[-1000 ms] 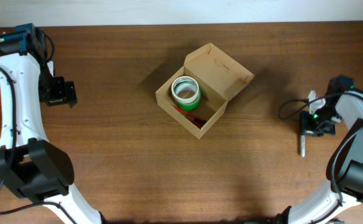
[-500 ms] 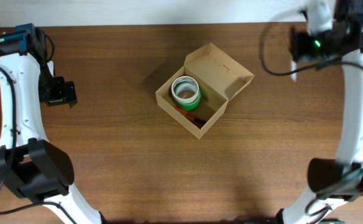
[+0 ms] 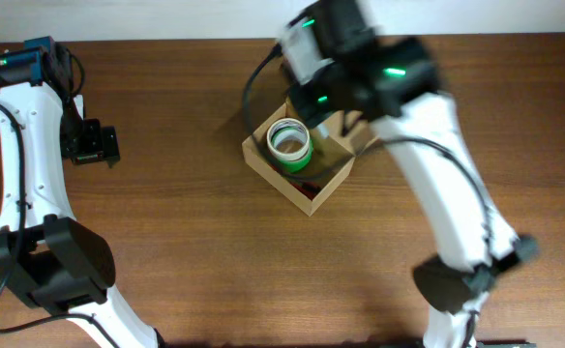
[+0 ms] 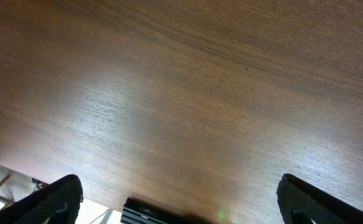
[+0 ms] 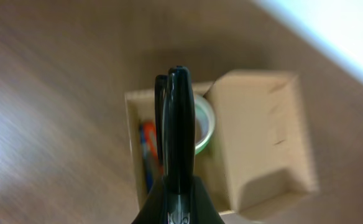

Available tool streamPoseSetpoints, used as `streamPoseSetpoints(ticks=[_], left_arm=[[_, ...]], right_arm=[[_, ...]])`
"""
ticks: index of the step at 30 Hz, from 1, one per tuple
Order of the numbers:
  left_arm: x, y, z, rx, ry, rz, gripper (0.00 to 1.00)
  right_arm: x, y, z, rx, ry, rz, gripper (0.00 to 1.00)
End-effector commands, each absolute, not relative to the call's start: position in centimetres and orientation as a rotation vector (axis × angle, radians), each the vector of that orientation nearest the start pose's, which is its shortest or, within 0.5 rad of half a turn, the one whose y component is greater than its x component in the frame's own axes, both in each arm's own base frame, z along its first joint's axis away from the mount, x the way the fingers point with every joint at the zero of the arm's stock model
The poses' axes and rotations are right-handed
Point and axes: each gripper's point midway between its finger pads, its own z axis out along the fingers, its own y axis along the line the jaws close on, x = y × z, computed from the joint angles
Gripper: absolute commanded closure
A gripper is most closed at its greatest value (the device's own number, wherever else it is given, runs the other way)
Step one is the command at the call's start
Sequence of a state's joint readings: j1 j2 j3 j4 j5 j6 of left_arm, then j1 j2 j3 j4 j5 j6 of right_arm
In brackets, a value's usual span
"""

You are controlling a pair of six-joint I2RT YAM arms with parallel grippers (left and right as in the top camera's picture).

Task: Pack container
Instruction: 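Carry the black marker into the box and lower it beside the pen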

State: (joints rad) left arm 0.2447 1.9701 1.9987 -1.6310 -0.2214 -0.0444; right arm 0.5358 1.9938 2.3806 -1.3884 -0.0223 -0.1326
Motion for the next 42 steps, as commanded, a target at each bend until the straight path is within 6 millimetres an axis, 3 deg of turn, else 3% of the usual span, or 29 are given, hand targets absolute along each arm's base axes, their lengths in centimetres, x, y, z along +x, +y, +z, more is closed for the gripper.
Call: streamPoseSetpoints(ticks=[1, 6, 14, 24, 34, 42], left_arm=[[33.6, 12.7, 18.3, -0.439, 3.148, 0.358, 0.0], [33.7, 12.7, 18.3, -0.439, 3.144, 0.358, 0.0], [33.7, 12.7, 18.3, -0.439, 3.144, 0.358, 0.0], [33.7, 12.7, 18.3, -0.439, 3.144, 0.358, 0.0], [33.7, 12.7, 18.3, -0.439, 3.144, 0.358, 0.0], [33.7, 12.7, 18.3, -0.439, 3.144, 0.358, 0.0]], right_arm=[[40.3, 25.0, 21.8, -0.856, 2.64, 0.114, 0.96], [40.6, 25.9, 15.8, -0.871, 2.782, 0.115, 0.96], [40.4, 26.6, 11.8, -0.902, 2.866, 0.138, 0.96], [39.6, 26.8, 10.7, -0.921, 2.907, 0.167, 0.96], [37.1, 27.2, 7.5, -0.99, 2.983, 0.181, 0.96], [36.9, 28.3, 7.5, -1.05, 2.943, 0.202, 0.96]])
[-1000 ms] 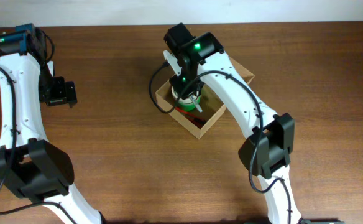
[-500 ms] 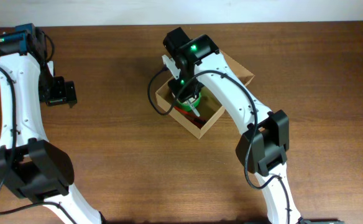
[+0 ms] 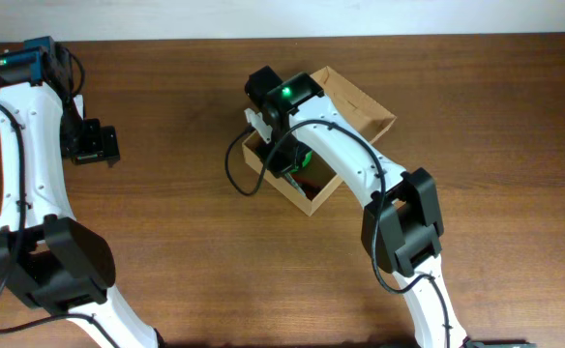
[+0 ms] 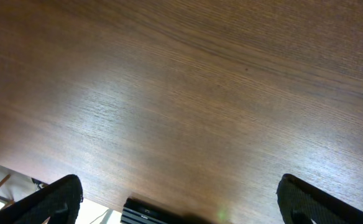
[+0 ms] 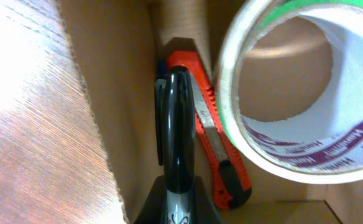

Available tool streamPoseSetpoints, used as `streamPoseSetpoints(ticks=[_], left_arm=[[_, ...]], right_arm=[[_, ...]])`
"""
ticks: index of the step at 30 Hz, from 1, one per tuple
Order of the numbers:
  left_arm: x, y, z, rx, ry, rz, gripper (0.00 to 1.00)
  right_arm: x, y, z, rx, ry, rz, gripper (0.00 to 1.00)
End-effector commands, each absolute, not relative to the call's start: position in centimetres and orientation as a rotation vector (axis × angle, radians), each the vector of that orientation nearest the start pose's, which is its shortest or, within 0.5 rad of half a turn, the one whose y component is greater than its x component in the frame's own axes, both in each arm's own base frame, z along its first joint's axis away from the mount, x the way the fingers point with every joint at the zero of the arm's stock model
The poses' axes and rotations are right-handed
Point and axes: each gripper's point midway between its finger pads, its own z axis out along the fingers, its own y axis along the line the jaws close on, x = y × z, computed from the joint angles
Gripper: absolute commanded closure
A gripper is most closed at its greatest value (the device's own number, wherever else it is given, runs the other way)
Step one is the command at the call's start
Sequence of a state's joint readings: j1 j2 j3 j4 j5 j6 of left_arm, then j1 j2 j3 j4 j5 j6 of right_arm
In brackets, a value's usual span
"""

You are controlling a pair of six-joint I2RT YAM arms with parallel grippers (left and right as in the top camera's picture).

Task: Pack container
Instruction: 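Carry the black marker into the box and lower it beside the pen, then release the marker and bring both grippers to the box's side flaps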

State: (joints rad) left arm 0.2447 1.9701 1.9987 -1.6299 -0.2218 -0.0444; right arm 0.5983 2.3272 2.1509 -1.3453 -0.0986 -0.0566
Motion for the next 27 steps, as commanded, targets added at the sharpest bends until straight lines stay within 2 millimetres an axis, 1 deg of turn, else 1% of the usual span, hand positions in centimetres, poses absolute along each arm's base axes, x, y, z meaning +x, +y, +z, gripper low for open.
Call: streamPoseSetpoints(ticks=[1, 7, 10, 13, 14, 16, 18, 24, 26, 27], left_arm=[[33.7, 12.7, 18.3, -0.439, 3.144, 0.358, 0.0], [33.7, 12.7, 18.3, -0.439, 3.144, 0.358, 0.0], [33.7, 12.7, 18.3, -0.439, 3.144, 0.358, 0.0], [33.7, 12.7, 18.3, -0.439, 3.144, 0.358, 0.0], [33.7, 12.7, 18.3, -0.439, 3.144, 0.358, 0.0], [33.7, 12.7, 18.3, -0.439, 3.144, 0.358, 0.0], [33.7, 12.7, 18.3, -0.439, 3.144, 0.358, 0.0], [33.7, 12.7, 18.3, -0.439, 3.144, 0.358, 0.0], [33.7, 12.7, 18.3, -0.439, 3.144, 0.358, 0.0], [33.7, 12.7, 18.3, -0.439, 3.144, 0.358, 0.0]], right_arm=[[36.9, 28.4, 7.5, -1.05, 2.942, 0.207, 0.96], [37.0, 28.4, 7.5, -1.049, 2.939, 0.207, 0.96], [37.0, 28.4, 7.5, -1.049, 2.94, 0.206, 0.94], [37.0, 28.4, 7.5, -1.049, 2.939, 0.205, 0.87], [37.0, 28.3, 7.5, -1.049, 2.938, 0.203, 0.83], [37.1, 28.4, 7.5, -1.055, 2.93, 0.202, 0.81], [37.4, 28.5, 7.5, -1.054, 2.917, 0.205, 0.75], [37.8, 28.3, 7.5, -1.049, 2.906, 0.169, 0.74], [38.0, 28.2, 7.9, -1.044, 2.891, 0.156, 0.74], [38.6, 28.0, 8.4, -1.035, 2.867, 0.121, 0.74]])
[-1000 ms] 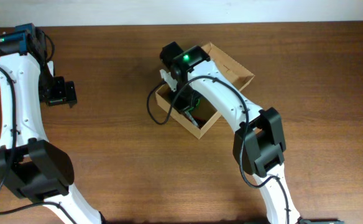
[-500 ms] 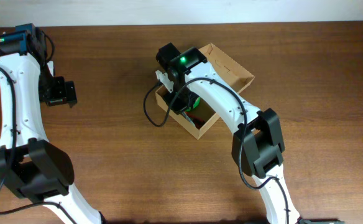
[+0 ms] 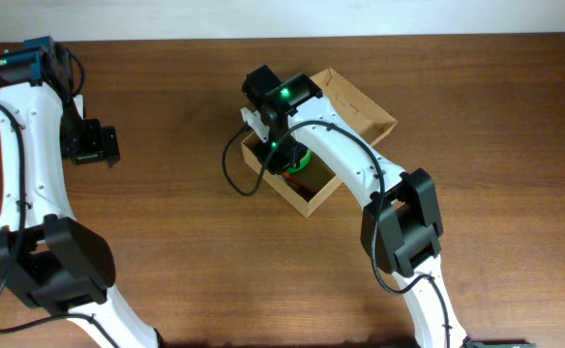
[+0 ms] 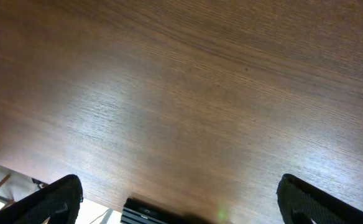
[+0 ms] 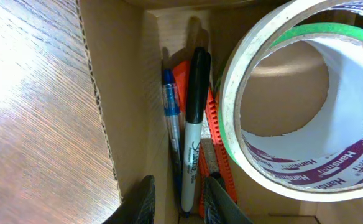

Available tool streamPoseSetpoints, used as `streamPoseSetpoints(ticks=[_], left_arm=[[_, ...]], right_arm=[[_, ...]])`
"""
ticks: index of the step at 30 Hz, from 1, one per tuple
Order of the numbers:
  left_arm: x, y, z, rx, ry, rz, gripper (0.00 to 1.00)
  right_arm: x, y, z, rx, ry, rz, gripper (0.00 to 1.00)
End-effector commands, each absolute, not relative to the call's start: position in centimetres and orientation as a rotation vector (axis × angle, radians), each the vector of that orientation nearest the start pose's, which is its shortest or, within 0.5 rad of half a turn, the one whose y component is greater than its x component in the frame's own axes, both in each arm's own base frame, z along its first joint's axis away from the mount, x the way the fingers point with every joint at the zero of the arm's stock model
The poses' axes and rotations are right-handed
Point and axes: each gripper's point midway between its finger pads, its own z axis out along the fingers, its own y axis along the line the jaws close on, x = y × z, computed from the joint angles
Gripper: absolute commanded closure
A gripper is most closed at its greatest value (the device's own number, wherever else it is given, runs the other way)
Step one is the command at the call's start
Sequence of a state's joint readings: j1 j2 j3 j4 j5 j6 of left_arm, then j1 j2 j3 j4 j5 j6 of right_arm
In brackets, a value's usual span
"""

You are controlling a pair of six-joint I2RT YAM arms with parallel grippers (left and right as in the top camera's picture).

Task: Pack container
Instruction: 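Release the marker and bring both grippers to the box's side flaps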

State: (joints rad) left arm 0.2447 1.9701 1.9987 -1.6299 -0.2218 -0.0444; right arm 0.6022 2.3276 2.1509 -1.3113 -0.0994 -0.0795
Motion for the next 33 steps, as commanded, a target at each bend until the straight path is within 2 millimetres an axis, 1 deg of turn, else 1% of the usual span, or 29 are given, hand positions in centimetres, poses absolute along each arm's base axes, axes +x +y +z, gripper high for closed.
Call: streamPoseSetpoints(ticks=[1, 3, 4, 7, 8, 10, 11, 12, 13, 15, 16, 17, 18, 19, 21, 22, 23, 25, 26, 27, 29, 31, 33], left_arm=[[33.7, 12.7, 18.3, -0.439, 3.144, 0.358, 0.0], [33.7, 12.7, 18.3, -0.439, 3.144, 0.358, 0.0], [33.7, 12.7, 18.3, -0.439, 3.144, 0.358, 0.0], [33.7, 12.7, 18.3, -0.439, 3.144, 0.358, 0.0], [33.7, 12.7, 18.3, -0.439, 3.144, 0.358, 0.0], [33.7, 12.7, 18.3, -0.439, 3.144, 0.358, 0.0], [33.7, 12.7, 18.3, -0.439, 3.144, 0.358, 0.0], [33.7, 12.7, 18.3, -0.439, 3.144, 0.358, 0.0], [33.7, 12.7, 18.3, -0.439, 3.144, 0.358, 0.0], [33.7, 12.9, 18.3, -0.44, 3.142, 0.372, 0.0], [33.7, 13.4, 18.4, -0.439, 3.136, 0.419, 0.0], [33.7, 14.3, 18.7, -0.438, 3.118, 0.506, 0.0], [34.1, 15.2, 19.0, -0.439, 3.084, 0.583, 0.0], [34.3, 15.6, 19.1, -0.441, 3.066, 0.619, 0.0], [34.3, 17.4, 20.0, -0.445, 3.021, 0.786, 0.0], [34.1, 18.0, 20.3, -0.445, 3.007, 0.849, 0.0], [34.1, 18.1, 20.4, -0.445, 3.005, 0.86, 0.0], [34.0, 18.3, 20.5, -0.42, 3.008, 0.888, 0.0], [33.9, 18.7, 20.8, -0.372, 3.013, 0.937, 0.0], [33.9, 18.8, 20.9, -0.356, 3.015, 0.951, 0.0], [33.9, 18.8, 20.9, -0.356, 3.016, 0.949, 0.0], [33.9, 18.8, 20.9, -0.356, 3.015, 0.949, 0.0], [34.0, 18.6, 20.8, -0.358, 3.019, 0.927, 0.0]], right_arm=[[39.3, 27.7, 9.4, -1.019, 2.834, 0.077, 0.74], [41.1, 27.1, 12.1, -0.97, 2.75, -0.008, 0.74], [41.9, 26.8, 13.9, -0.942, 2.709, -0.025, 0.74], [43.8, 26.0, 20.7, -0.839, 2.568, -0.013, 0.73], [44.4, 24.9, 24.7, -0.775, 2.497, -0.008, 0.73], [44.6, 22.8, 28.9, -0.693, 2.434, -0.02, 0.69], [44.6, 21.6, 30.6, -0.651, 2.411, -0.024, 0.68], [44.5, 20.1, 32.3, -0.6, 2.39, -0.031, 0.67], [44.2, 17.6, 34.7, -0.532, 2.36, -0.04, 0.67], [43.7, 13.5, 37.5, -0.423, 2.327, -0.062, 0.67], [43.4, 11.4, 38.6, -0.355, 2.317, -0.072, 0.67], [43.2, 9.4, 39.5, -0.282, 2.309, -0.08, 0.66], [42.7, 5.7, 40.7, -0.149, 2.299, -0.099, 0.67], [42.4, 2.7, 41.3, -0.036, 2.295, -0.117, 0.67], [41.8, -2.2, 41.5, 0.154, 2.292, -0.143, 0.67], [41.5, -4.1, 41.3, 0.231, 2.298, -0.15, 0.67], [41.1, -5.9, 40.8, 0.299, 2.313, -0.144, 0.67], [40.5, -8.4, 38.9, 0.38, 2.376, -0.113, 0.67], [40.2, -9.4, 37.7, 0.416, 2.418, -0.089, 0.67], [40.0, -10.0, 36.6, 0.443, 2.454, -0.069, 0.68], [39.6, -11.0, 33.6, 0.503, 2.543, -0.027, 0.68], [39.5, -11.3, 31.0, 0.548, 2.61, 0.008, 0.69], [39.9, -10.8, 27.6, 0.572, 2.684, 0.052, 0.7]])
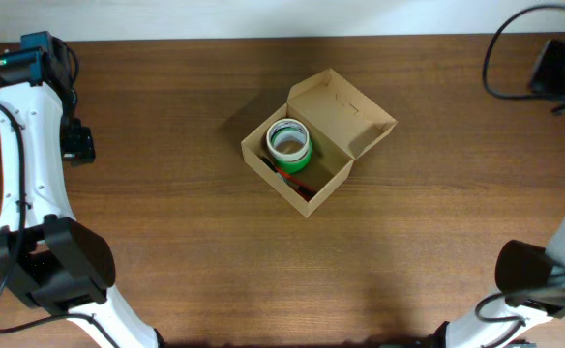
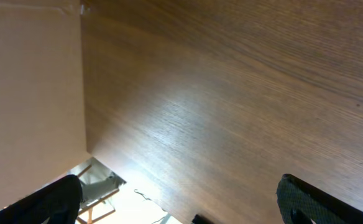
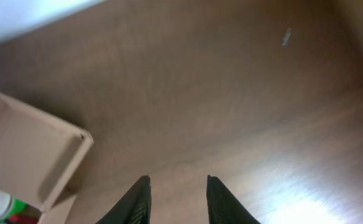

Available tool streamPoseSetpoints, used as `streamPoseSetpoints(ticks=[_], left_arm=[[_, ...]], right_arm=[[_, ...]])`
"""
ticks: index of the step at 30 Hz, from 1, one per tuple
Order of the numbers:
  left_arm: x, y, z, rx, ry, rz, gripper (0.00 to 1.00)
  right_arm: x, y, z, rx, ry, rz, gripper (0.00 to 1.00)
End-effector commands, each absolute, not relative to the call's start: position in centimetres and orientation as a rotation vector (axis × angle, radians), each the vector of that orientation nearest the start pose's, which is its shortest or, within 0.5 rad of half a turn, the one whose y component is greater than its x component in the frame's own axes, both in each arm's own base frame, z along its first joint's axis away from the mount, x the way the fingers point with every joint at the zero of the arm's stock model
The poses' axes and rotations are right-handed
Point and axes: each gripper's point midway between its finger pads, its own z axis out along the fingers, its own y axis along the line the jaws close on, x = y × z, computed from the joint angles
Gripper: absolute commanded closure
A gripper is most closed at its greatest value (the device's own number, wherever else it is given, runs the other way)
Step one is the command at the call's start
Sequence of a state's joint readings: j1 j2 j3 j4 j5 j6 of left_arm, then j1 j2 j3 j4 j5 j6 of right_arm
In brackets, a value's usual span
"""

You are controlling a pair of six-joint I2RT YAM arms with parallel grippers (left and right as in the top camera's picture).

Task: Pack container
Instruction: 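Release the marker and bring both grippers to the box's side flaps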

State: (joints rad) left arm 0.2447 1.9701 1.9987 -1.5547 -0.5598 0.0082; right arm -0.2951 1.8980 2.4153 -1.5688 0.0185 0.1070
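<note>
The open cardboard box [image 1: 333,182] sits mid-table, its lid [image 1: 348,108] folded back to the upper right. A green tape roll [image 1: 288,142] stands inside, and a strip of red cutter [image 1: 298,184] shows beside it; the pens below are mostly hidden. My right gripper [image 1: 556,70] is at the far right back corner; in its wrist view the right gripper [image 3: 177,180] is open and empty, with the lid [image 3: 35,149] at the left. My left gripper [image 1: 75,143] hangs at the left edge, and the left gripper [image 2: 178,190] stands wide open over bare wood.
The brown table's left edge [image 2: 138,180] lies just under the left gripper, with a beige surface [image 2: 32,81] beyond it. Black cables [image 1: 510,48] trail from the right arm at the back right.
My right gripper was open inside the box over the marker it had laid there; now it is far off at the table's right back corner. My left gripper has shifted left to the table edge.
My right gripper held a black marker above the box, then low inside it beside the red cutter. Then it stood open with the marker lying between the blue pen and cutter. Now it is away from the box, empty. The left arm stayed idle, then shifted left.
</note>
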Motion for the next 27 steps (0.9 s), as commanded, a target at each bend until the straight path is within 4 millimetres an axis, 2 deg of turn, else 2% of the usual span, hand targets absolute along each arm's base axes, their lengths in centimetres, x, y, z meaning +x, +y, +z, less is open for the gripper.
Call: streamPoseSetpoints(ticks=[1, 3, 6, 9, 12, 13, 14, 16, 18, 22, 25, 27], left_arm=[[34.9, 18.1, 20.3, -0.372, 2.998, 0.852, 0.0], [38.0, 16.8, 19.6, -0.388, 2.913, 0.637, 0.0], [43.0, 11.8, 19.2, -0.325, 2.796, 0.125, 0.0], [45.0, 8.4, 19.9, -0.257, 2.718, -0.17, 0.0], [46.6, 6.9, 20.8, -0.209, 2.641, -0.287, 0.01], [47.1, 6.8, 21.1, -0.198, 2.617, -0.296, 0.06], [47.5, 6.8, 21.3, -0.189, 2.601, -0.292, 0.21], [48.1, 6.7, 21.6, -0.173, 2.576, -0.286, 0.37], [48.4, 6.5, 21.8, -0.164, 2.561, -0.283, 0.44], [48.5, 6.3, 21.8, -0.157, 2.562, -0.285, 0.63], [48.4, 5.8, 21.7, -0.147, 2.567, -0.29, 0.85], [48.4, 5.4, 21.7, -0.137, 2.574, -0.294, 0.95]], right_arm=[[40.2, -10.4, 26.0, 0.567, 2.712, 0.084, 0.71], [40.8, -8.9, 22.6, 0.546, 2.771, 0.157, 0.71], [41.0, -6.6, 17.3, 0.53, 2.848, 0.21, 0.71], [40.9, -3.7, 13.3, 0.482, 2.899, 0.269, 0.7], [40.7, -1.0, 10.1, 0.488, 2.916, 0.315, 0.7], [40.8, -0.3, 9.5, 0.486, 2.914, 0.325, 0.71], [40.9, 0.4, 8.8, 0.499, 2.909, 0.335, 0.71], [41.0, 1.6, 7.8, 0.531, 2.894, 0.351, 0.73], [41.4, 2.9, 7.2, 0.523, 2.877, 0.375, 0.77], [42.2, 4.9, 6.7, 0.499, 2.839, 0.397, 0.87], [42.8, 5.7, 6.8, 0.48, 2.818, 0.402, 0.96], [43.2, 5.9, 6.9, 0.48, 2.8, 0.405, 0.96]])
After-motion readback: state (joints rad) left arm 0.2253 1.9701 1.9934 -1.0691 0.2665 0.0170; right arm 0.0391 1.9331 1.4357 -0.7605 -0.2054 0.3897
